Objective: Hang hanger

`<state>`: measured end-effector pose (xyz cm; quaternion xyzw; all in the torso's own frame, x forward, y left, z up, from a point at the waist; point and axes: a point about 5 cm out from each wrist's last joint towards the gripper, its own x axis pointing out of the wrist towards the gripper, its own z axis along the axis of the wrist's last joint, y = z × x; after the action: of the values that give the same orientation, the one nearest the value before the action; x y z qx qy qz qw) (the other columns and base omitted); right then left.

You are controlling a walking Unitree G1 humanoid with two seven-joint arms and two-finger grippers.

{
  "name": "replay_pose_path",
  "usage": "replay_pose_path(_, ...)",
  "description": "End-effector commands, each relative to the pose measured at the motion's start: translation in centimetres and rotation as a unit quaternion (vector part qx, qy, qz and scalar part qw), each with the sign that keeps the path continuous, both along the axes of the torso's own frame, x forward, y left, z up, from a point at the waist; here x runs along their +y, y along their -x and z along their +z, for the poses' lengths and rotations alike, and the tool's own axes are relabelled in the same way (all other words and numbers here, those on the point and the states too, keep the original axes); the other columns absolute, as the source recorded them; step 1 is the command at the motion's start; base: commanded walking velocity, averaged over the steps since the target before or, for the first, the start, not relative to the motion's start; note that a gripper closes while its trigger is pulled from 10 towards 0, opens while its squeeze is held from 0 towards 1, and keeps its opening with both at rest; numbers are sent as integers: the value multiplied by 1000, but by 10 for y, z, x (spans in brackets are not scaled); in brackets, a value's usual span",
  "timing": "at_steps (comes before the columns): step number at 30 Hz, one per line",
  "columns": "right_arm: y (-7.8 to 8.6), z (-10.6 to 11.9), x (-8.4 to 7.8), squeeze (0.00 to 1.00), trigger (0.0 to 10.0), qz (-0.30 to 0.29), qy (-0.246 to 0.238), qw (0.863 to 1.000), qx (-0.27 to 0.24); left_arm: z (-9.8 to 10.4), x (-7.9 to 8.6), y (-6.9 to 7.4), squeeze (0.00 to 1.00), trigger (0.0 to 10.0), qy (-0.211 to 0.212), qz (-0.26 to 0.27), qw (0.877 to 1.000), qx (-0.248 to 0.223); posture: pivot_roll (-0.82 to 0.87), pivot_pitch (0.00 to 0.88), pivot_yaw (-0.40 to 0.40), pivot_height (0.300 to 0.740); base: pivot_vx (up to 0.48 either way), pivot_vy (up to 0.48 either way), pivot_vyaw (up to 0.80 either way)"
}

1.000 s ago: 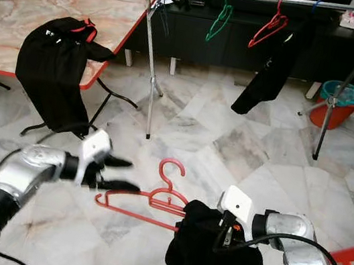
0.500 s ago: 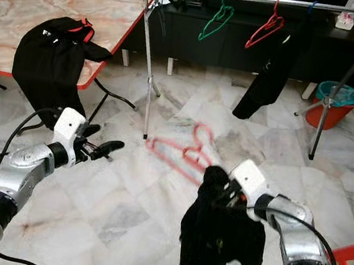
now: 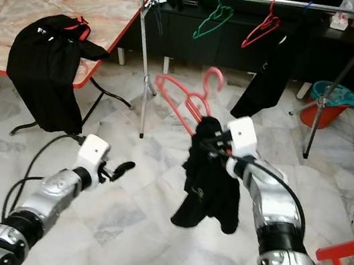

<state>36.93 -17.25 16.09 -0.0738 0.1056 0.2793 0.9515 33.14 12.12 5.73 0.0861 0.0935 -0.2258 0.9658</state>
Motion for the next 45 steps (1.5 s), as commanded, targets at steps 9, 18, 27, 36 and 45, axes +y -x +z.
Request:
replay_pose_path(9,-5,38,32,0,0,77,-17,996,-44,0,-9,1,0,10000,-47,-10,998,-36,-250,20,3,740,0,0,0)
replay_pose_path(18,-8,50,46,0,0,97,-18,994,-45,-1,-13,4,0,10000,-133,-32,987,-88,-253,16,-3,740,0,0,0)
replay_pose_path(27,-5,61,78,0,0,138,-29,989,-51,-4,-24,9,0,10000,-234,-101,957,-139,-254,2,-4,740,0,0,0)
replay_pose_path(36,-2,66,84,0,0,153,-28,986,-56,-1,-21,4,0,10000,-273,-68,944,-170,-256,4,-6,740,0,0,0)
replay_pose_path(45,0,68,83,0,0,157,-21,985,-60,1,-13,-1,0,10000,-297,-33,937,-181,-259,11,-8,740,0,0,0)
